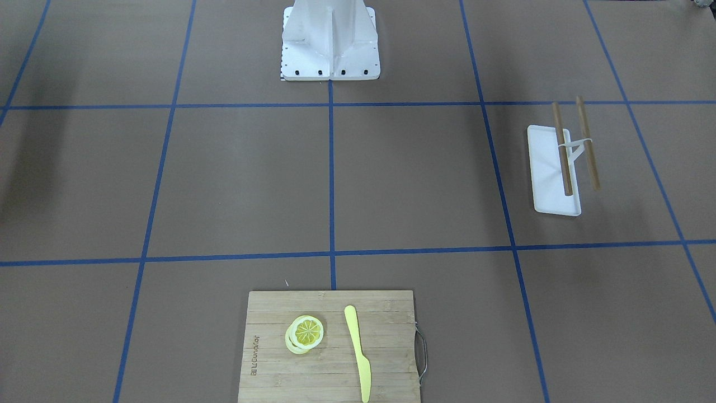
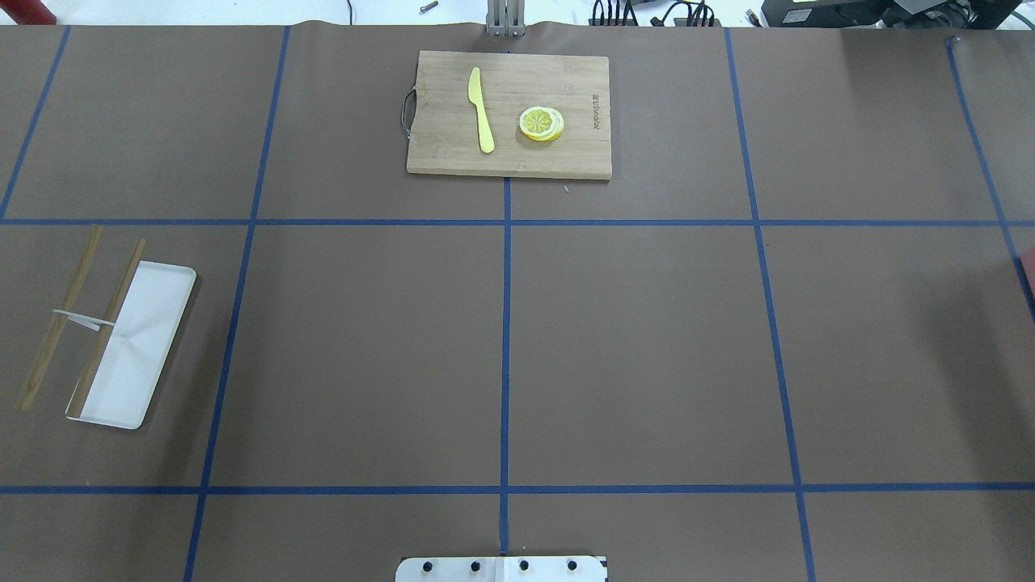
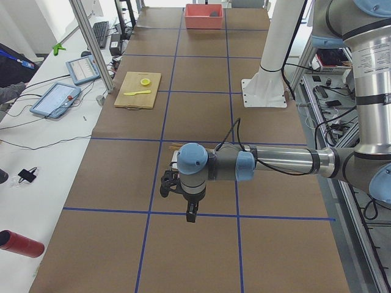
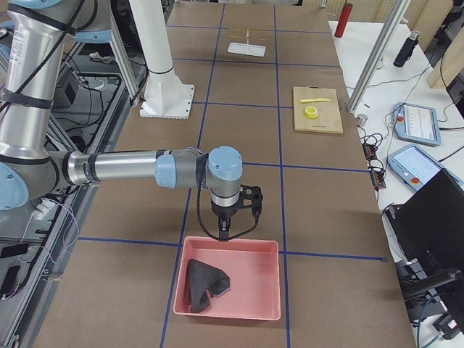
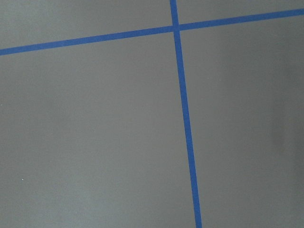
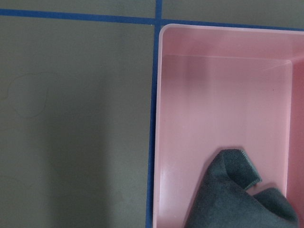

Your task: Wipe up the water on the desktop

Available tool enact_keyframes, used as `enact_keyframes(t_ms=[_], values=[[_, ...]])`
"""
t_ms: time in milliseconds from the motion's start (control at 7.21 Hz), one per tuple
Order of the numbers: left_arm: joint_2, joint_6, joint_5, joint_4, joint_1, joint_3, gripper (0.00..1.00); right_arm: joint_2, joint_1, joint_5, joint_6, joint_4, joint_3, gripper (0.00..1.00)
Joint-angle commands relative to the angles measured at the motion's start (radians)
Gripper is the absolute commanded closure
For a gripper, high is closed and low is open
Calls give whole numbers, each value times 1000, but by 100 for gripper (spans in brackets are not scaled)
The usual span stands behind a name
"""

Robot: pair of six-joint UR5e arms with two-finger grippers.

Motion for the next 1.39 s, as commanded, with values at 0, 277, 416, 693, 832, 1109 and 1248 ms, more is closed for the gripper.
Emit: enact_keyframes(t_ms=[0,277,416,693,832,1109,1248], values=[[1,2,-1,0,0,0,1,-3,0,1,-4,0,0,0],[1,3,-1,-2,0,0,1,-3,0,1,-4,0,2,0],[0,3,-1,-3,0,0,1,-3,0,4,-4,0,2,0],[0,5,-1,-2,0,0,1,-3,0,41,-6,2,6,0],[0,5,-1,-3,0,-2,1,-1,0,44,-7,2,12,0],[0,5,-1,-3,0,0,1,3,0,32,-14,2,17,0],[0,5,-1,-3,0,1,1,5,0,35,-14,2,15,0]])
